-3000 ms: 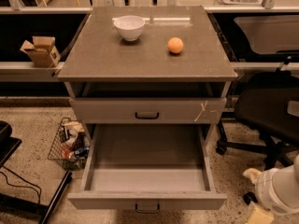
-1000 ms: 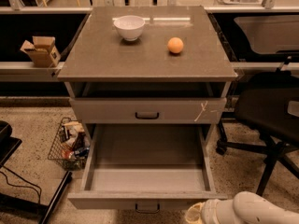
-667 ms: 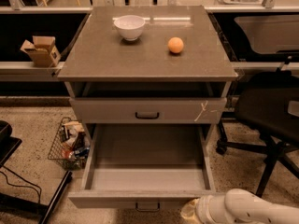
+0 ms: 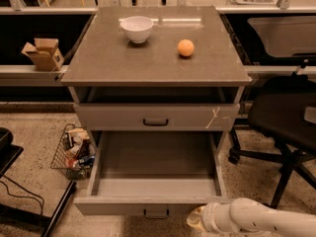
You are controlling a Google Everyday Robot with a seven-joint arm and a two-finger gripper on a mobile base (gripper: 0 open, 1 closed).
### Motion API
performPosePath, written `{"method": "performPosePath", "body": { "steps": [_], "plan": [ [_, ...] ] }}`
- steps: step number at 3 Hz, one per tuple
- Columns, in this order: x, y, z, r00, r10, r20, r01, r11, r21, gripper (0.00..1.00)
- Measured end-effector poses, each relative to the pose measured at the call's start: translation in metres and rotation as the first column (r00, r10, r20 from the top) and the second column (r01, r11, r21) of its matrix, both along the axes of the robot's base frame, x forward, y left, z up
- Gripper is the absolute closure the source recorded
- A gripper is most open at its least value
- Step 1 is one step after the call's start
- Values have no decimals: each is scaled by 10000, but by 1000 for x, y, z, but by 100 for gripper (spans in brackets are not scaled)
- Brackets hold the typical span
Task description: Close middle drawer
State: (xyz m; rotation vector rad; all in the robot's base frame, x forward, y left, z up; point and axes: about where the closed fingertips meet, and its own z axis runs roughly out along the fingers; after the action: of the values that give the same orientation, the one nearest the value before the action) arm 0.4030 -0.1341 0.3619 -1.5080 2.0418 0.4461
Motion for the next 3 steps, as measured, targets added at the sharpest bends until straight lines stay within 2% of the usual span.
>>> {"method": "performPosePath", "body": {
  "steps": [1,2,3],
  "plan": [
    [11,3,-3,9997,-9,245,12,9999,-126,100],
    [35,5,-6,9978,-39,667,61,9994,-333,100],
    [76,1,-14,9936,-239,1102,282,9989,-371,100]
  ]
}}
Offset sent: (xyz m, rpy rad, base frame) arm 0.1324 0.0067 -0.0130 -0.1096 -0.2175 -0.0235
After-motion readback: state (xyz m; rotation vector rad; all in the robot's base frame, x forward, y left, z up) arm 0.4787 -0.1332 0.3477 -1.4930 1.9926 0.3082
